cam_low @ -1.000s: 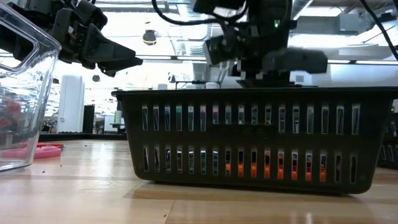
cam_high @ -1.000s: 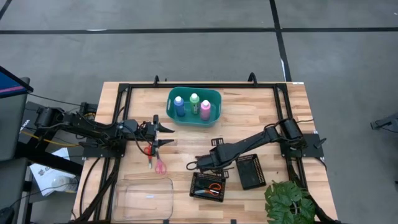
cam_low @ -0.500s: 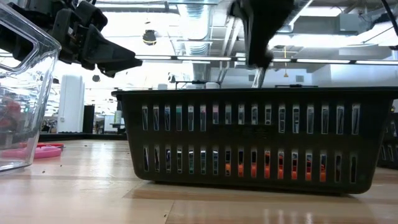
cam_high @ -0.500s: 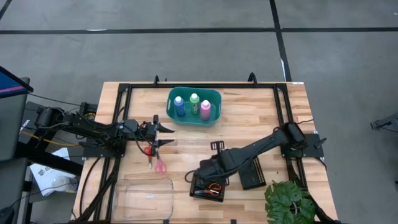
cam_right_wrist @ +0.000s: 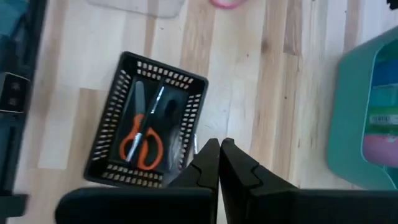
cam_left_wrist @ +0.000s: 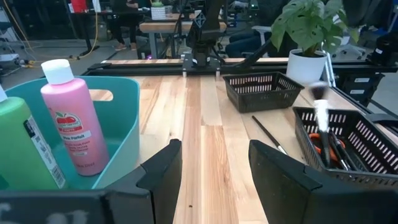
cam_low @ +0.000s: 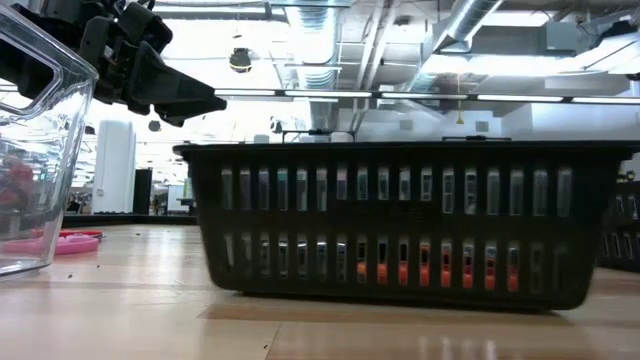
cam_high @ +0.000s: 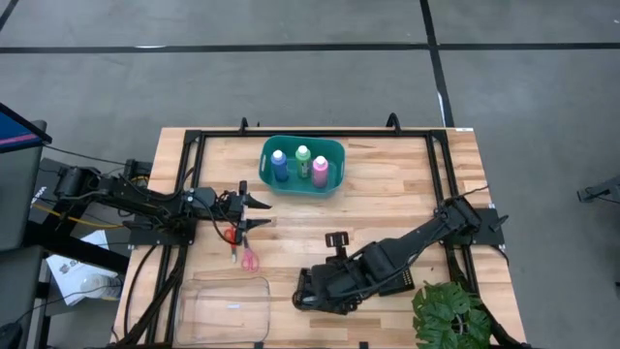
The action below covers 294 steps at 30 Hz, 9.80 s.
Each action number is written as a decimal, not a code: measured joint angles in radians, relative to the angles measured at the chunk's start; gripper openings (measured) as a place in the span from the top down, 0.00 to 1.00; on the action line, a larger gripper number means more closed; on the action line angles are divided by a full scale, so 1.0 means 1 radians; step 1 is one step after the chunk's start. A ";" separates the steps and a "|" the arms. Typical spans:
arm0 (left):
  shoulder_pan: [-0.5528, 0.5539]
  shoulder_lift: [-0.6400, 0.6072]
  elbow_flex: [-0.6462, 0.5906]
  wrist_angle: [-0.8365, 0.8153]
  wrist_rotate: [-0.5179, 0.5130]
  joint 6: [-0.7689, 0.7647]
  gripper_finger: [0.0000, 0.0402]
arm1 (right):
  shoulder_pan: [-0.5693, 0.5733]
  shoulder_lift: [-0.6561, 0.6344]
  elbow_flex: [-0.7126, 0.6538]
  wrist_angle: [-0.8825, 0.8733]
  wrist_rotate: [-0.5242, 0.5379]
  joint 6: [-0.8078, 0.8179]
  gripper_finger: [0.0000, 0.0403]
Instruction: Pick & Place Paint Supplies
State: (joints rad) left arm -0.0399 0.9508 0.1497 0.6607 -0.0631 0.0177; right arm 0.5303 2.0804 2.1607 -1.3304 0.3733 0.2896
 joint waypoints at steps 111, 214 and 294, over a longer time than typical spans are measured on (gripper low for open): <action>0.003 0.000 0.000 0.062 0.026 0.031 0.56 | -0.210 -0.102 -0.955 0.548 -0.340 -0.081 0.62; 0.002 0.000 0.000 0.036 0.044 0.029 0.56 | -0.096 -0.307 -1.128 1.297 -0.350 0.083 0.57; -0.061 0.356 0.351 -1.277 -0.067 -0.513 0.91 | -0.257 -0.816 -1.839 2.089 -0.181 -0.378 0.64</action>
State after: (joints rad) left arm -0.1013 1.3071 0.5011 -0.6160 -0.1305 -0.4958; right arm 0.2733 1.2644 0.3218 0.7584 0.1925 -0.0887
